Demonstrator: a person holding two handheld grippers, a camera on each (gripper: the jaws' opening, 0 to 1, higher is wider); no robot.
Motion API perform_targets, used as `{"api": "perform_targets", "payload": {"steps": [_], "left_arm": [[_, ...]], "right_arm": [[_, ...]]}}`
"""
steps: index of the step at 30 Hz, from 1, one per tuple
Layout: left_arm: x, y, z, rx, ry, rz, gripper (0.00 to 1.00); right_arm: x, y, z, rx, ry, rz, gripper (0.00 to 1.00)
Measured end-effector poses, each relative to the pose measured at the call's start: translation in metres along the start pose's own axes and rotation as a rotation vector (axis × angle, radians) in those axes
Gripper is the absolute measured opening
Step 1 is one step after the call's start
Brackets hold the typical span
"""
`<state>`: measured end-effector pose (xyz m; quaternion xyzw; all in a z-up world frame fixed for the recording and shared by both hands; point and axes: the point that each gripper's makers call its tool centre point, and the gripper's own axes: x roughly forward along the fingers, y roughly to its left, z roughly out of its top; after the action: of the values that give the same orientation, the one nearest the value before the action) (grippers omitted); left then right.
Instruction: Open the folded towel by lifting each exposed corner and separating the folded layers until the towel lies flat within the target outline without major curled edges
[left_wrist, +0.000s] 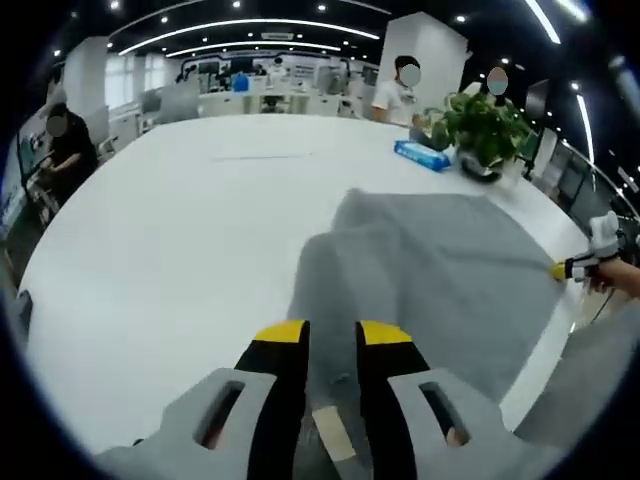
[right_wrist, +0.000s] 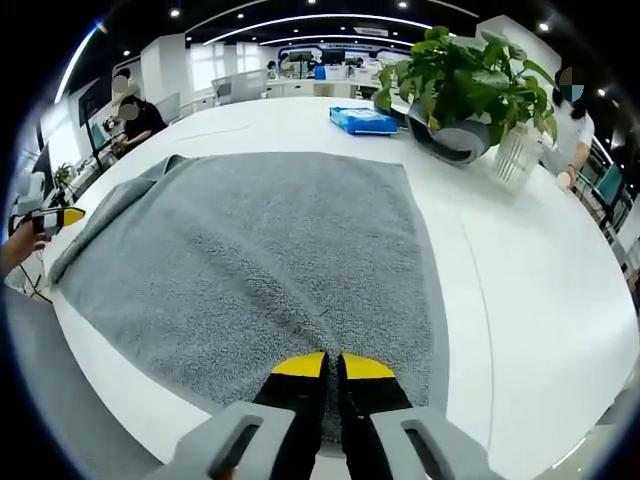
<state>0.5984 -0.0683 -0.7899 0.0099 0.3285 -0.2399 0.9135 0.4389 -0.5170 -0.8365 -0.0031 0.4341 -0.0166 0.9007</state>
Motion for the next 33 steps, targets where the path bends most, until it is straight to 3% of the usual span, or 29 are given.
{"api": "perform_targets", "payload": {"steps": [6,17,22,33], "left_arm": [[0.014,0.008,-0.009,-0.002,0.031,0.034,0.18],[0.021,0.014,-0.011,0.013,0.077,0.041,0.04],[0.018,0.02,-0.003,0.02,0.068,0.047,0.03],[0.009,0.062,0.037,0.073,-0.008,0.148,0.03]], "right_arm": [[0.0,0.0,0.0,0.001,0.0,-0.001,0.01],[-0.001,0.0,0.0,0.002,0.002,-0.006,0.01],[-0.001,0.0,0.0,0.003,-0.001,-0.006,0.01],[-0.001,0.0,0.0,0.004,-0.001,-0.005,0.01]]}}
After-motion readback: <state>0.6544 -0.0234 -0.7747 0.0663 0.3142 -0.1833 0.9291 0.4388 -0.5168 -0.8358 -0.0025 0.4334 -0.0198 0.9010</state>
